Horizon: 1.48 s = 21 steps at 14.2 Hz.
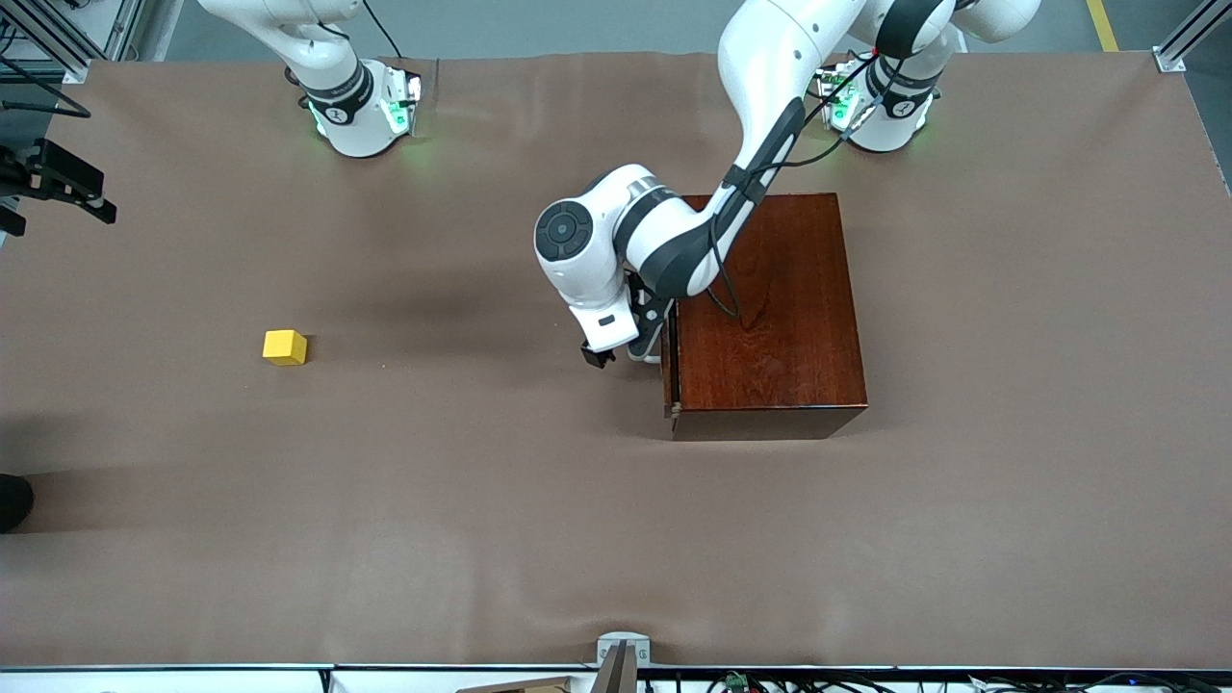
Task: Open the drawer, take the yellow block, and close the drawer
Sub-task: 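Push the drawer into the cabinet with the left gripper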
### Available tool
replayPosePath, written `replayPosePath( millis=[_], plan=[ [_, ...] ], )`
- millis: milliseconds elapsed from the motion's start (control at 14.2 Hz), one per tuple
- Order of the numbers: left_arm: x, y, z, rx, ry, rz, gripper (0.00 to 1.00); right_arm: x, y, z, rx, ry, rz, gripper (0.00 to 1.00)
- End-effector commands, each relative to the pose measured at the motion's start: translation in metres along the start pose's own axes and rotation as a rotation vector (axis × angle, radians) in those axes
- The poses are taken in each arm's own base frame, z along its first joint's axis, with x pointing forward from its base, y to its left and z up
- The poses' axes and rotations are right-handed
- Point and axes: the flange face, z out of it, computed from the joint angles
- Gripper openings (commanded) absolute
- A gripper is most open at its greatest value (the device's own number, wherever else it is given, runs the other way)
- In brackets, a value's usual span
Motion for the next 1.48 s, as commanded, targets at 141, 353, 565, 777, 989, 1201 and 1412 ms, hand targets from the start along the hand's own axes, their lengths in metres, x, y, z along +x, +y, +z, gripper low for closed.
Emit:
replayPosePath(
  millis=[141, 353, 565, 777, 989, 1201, 1412],
  plan=[
    [0.025, -0.003, 0.001, 0.029, 0.073, 0.012, 1.0, 0.001, -0.001, -0.004, -0.007, -0.005, 0.014, 1.0],
    [0.036, -0.001, 0.003, 0.044, 0.087, 0.052, 1.0, 0.001, -0.001, -0.004, -0.007, -0.005, 0.014, 1.0],
    [0.041, -0.002, 0.001, 0.062, 0.091, 0.093, 1.0, 0.002, -0.001, -0.002, -0.007, -0.008, 0.013, 1.0],
    [0.034, -0.004, -0.01, 0.05, 0.074, 0.109, 1.0, 0.004, -0.001, 0.001, -0.006, -0.013, 0.013, 1.0],
    [0.026, -0.012, -0.056, -0.015, 0.045, 0.181, 1.0, 0.004, -0.001, 0.0, -0.006, -0.011, 0.013, 1.0],
    [0.033, -0.023, -0.126, -0.103, 0.0, 0.281, 1.0, 0.004, 0.0, 0.001, -0.006, -0.013, 0.016, 1.0],
    [0.088, -0.031, -0.187, -0.163, -0.008, 0.386, 1.0, 0.005, 0.002, 0.002, -0.005, -0.016, 0.019, 1.0]
  ],
)
